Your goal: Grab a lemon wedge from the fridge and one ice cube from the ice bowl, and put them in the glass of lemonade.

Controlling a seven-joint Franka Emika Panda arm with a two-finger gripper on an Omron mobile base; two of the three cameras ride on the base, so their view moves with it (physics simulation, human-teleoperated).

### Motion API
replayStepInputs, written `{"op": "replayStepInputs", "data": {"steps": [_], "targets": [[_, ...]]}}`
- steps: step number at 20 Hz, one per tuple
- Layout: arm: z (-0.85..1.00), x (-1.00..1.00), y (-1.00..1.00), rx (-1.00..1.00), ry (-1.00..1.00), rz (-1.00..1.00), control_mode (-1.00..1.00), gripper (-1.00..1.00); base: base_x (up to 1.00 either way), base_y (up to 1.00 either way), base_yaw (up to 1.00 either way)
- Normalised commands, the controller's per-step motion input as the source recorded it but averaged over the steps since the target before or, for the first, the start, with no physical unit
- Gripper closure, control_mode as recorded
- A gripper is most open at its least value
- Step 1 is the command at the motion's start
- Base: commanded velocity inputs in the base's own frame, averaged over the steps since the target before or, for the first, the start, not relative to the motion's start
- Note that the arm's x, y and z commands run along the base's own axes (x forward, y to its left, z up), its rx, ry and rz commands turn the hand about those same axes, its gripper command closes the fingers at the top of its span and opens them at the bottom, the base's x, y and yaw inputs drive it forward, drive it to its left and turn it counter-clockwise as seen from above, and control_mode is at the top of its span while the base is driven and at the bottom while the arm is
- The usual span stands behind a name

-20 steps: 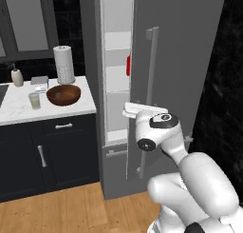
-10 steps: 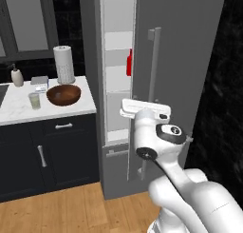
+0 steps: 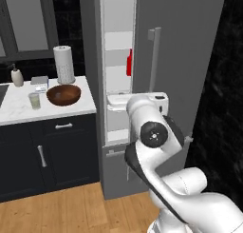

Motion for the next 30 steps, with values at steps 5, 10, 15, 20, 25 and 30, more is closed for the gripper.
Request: {"op": "replayStepInputs", "data": {"steps": [5,10,15,20,25,30], "targets": [[0.43,-0.43,1.00,-0.08,0.34,-0.08,-1.00,-1.00,0.00,0.00,0.00],[-0.83,0.79,0.41,-0.15,0.09,-0.28,-1.00,-1.00,0.00,0.00,0.00],[-0.85,1.00,0.00,-0.14,0.01,-0.44,-1.00,-1.00,0.00,0.00,0.00],[-0.43,0.22,-0.05,-0.06,-0.06,-0.08,-1.00,-1.00,0.00,0.00,0.00],[-0.04,0.25,-0.58,0.00,-0.13,-0.02,-1.00,-1.00,0.00,0.00,0.00],[0.00,0.25,-0.72,0.00,-0.16,-0.13,-1.00,-1.00,0.00,0.00,0.00]]}}
